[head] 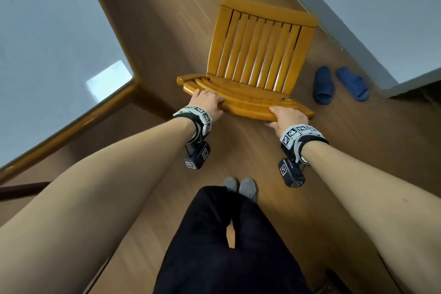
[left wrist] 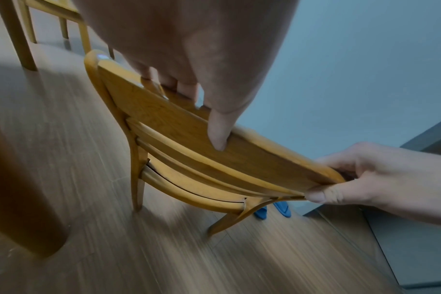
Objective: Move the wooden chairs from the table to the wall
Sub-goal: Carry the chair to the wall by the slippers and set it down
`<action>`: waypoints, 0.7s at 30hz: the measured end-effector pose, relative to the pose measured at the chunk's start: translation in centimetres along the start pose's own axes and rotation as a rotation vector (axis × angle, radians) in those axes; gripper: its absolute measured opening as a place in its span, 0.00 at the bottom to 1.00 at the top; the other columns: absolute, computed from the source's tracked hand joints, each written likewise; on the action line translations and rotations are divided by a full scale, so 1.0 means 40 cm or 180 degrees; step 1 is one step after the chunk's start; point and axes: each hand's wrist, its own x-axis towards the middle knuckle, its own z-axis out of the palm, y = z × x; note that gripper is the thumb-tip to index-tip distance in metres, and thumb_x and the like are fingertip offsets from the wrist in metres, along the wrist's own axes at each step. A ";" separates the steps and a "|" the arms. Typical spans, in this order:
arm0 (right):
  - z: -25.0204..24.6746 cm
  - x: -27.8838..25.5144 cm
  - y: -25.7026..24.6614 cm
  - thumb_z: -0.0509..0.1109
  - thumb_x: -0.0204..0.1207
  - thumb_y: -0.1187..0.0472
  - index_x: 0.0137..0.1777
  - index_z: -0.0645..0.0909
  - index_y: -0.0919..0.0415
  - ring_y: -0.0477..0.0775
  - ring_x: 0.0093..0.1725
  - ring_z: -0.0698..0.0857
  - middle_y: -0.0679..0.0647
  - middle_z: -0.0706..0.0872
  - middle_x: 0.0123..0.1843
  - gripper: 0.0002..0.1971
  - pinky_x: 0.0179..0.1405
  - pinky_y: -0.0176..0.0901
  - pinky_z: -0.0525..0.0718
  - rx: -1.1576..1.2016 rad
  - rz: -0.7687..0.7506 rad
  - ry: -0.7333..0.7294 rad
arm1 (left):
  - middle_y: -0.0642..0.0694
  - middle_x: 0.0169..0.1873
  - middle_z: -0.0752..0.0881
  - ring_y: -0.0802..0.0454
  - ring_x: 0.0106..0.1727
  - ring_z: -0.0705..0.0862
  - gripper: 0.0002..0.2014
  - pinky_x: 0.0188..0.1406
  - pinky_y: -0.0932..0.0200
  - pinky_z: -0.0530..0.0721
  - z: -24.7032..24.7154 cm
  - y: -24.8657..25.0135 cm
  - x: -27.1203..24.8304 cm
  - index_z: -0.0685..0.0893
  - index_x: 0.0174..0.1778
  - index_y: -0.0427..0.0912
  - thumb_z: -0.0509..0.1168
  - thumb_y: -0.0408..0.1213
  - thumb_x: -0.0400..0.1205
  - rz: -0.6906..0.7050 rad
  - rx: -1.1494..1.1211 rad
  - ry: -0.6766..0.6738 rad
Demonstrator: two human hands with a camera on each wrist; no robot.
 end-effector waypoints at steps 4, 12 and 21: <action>-0.010 -0.008 -0.015 0.70 0.83 0.46 0.75 0.78 0.49 0.63 0.66 0.84 0.57 0.86 0.67 0.22 0.61 0.55 0.85 0.0126 0.0201 -0.0012 | 0.42 0.79 0.74 0.42 0.82 0.66 0.26 0.82 0.40 0.53 -0.027 -0.008 0.010 0.74 0.81 0.51 0.64 0.48 0.84 0.0190 0.0132 -0.0029; -0.046 0.026 -0.051 0.73 0.82 0.52 0.79 0.77 0.47 0.64 0.71 0.80 0.55 0.84 0.72 0.25 0.70 0.57 0.80 0.0457 0.0669 0.0214 | 0.44 0.74 0.79 0.41 0.77 0.71 0.24 0.80 0.43 0.58 -0.088 -0.046 0.079 0.79 0.75 0.52 0.62 0.53 0.83 0.0587 0.0312 0.0069; -0.080 0.059 -0.063 0.71 0.82 0.48 0.66 0.85 0.46 0.63 0.62 0.84 0.54 0.89 0.61 0.15 0.60 0.54 0.82 0.0716 0.0756 0.0366 | 0.43 0.72 0.80 0.40 0.76 0.72 0.25 0.78 0.46 0.59 -0.158 -0.041 0.170 0.79 0.76 0.56 0.67 0.51 0.81 0.0503 0.0406 0.0023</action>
